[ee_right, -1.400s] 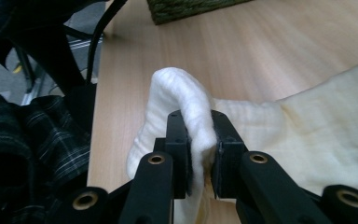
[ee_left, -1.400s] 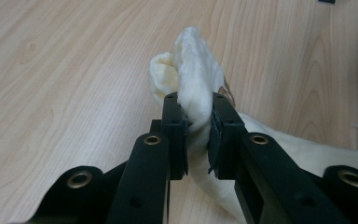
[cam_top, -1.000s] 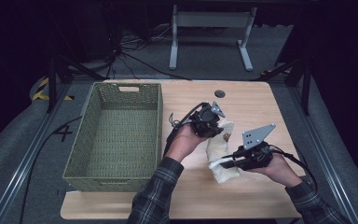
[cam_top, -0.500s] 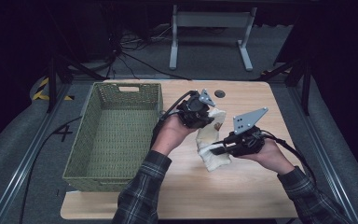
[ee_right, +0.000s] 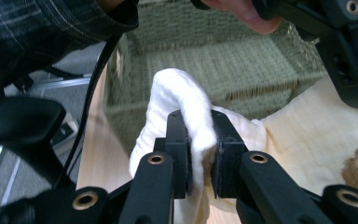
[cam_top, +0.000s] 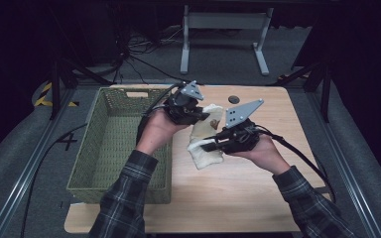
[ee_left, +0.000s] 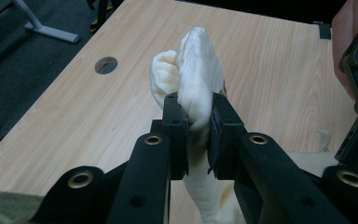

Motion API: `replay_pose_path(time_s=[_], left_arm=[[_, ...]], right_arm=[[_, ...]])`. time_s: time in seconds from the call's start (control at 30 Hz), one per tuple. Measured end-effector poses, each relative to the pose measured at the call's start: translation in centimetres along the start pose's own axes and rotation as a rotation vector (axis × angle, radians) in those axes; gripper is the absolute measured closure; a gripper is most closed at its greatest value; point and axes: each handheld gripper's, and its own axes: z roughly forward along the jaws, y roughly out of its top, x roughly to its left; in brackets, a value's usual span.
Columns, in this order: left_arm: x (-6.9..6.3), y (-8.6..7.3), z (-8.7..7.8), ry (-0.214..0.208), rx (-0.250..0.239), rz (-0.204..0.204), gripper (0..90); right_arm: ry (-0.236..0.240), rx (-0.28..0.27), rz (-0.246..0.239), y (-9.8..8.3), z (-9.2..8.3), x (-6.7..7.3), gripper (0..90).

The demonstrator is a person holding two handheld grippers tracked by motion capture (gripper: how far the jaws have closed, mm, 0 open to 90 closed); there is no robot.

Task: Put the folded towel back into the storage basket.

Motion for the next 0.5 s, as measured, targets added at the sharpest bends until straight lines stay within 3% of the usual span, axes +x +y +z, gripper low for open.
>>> replay_pose_path(time_s=[0.27, 0.5], left_arm=[[2.4, -2.3, -3.6, 0.019, -0.025, -0.002, 79.6], [3.6, -5.2, -5.7, 0.041, -0.055, -0.032, 79.6]], right_arm=[[-0.014, -0.012, -0.014, 3.1, 2.9, 0.0, 79.9], [-0.003, -0.007, -0.008, 4.9, 7.0, 0.2, 79.9]])
